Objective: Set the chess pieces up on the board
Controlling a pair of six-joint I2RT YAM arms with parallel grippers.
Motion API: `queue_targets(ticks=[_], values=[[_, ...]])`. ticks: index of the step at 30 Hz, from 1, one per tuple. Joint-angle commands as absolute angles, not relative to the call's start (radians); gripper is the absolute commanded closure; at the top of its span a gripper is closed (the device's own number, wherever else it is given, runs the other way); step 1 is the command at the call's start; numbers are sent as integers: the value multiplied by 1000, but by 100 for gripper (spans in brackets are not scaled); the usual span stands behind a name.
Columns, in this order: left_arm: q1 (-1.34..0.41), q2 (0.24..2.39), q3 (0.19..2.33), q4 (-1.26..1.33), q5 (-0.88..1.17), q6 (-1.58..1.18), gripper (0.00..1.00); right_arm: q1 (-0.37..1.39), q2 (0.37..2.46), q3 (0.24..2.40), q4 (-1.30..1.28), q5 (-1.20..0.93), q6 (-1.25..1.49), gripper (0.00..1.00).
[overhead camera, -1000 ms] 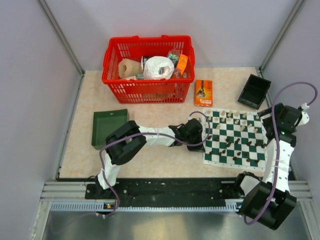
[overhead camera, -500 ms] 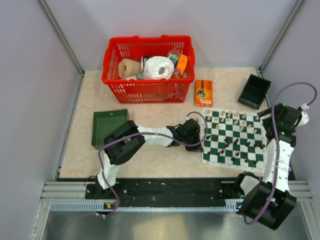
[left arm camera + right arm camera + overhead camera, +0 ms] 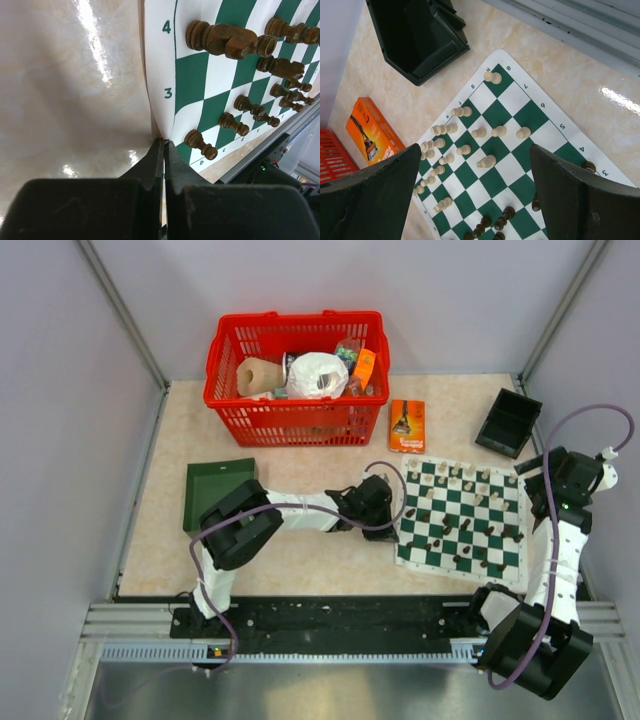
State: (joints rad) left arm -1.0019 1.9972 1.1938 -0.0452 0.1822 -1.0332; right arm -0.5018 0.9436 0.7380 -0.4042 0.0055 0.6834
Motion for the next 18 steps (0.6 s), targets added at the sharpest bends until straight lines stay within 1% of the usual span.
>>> queue_targets(ticks=[1,18], values=[[-983,1953,1163,-110,141,-997,99,-505,937,738,-377,5,687,11],[-943,1898,1091,-140,140,-973,100,-505,945,744,-371,5,689,11]])
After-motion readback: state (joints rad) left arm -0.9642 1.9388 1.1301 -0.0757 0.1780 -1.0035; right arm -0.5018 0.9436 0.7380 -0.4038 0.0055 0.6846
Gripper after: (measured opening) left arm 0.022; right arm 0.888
